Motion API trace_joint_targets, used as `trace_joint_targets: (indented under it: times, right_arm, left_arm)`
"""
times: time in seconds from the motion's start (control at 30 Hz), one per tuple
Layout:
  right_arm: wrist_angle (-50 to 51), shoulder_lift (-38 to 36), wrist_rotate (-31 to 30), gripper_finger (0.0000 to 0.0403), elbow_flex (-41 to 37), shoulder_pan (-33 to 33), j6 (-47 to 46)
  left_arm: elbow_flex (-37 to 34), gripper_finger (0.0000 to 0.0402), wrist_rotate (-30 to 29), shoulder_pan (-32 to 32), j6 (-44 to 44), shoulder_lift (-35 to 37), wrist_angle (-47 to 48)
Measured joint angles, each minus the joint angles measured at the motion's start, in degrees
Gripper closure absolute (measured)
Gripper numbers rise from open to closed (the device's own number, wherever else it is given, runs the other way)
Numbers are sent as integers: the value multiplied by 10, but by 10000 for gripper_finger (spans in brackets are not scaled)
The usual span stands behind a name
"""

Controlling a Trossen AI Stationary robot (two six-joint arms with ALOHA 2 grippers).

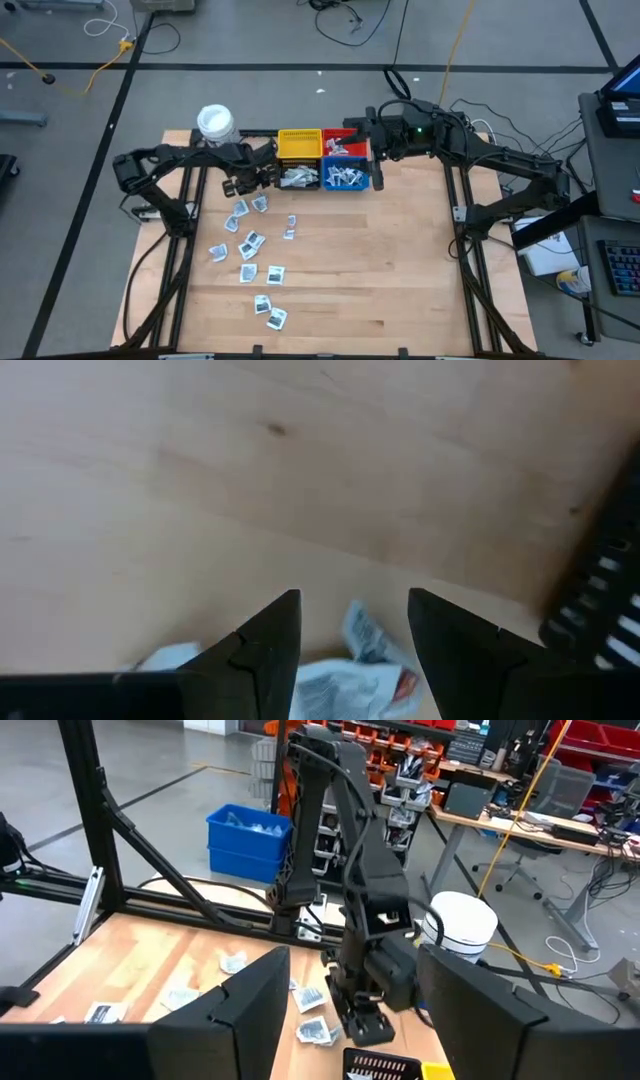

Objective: Pick & Place First Aid Supplies
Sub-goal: Put the orange ointment pack into the red basket

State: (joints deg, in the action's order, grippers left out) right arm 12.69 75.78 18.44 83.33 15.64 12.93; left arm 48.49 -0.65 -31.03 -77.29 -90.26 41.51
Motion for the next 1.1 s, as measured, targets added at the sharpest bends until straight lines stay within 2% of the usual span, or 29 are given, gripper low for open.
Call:
trace_joint_targets:
  times: [0.23,0.33,0.43,0.6,0.63,0.83,1.1]
  right_arm:
    - [0,0,-1,192,0,0,4]
    - [0,0,-1,193,0,0,4]
    - [0,0,-1,193,0,0,4]
    - [-8,0,-1,193,0,0,4]
    - [-9,0,-1,193,0,0,4]
    - [-13,0,-2,193,0,0,4]
    - [-13,0,-2,193,0,0,-16]
  left_arm:
    - [3,214,20,7,3,-46,-17]
    - [2,230,13,12,2,-46,-18]
    - [1,276,9,12,9,-35,-11]
    - [-2,381,16,14,28,-12,-18]
    - [-1,391,16,14,32,-7,-21]
    - [-1,398,0,7,39,55,-12]
    - [0,399,-54,7,90,197,-24]
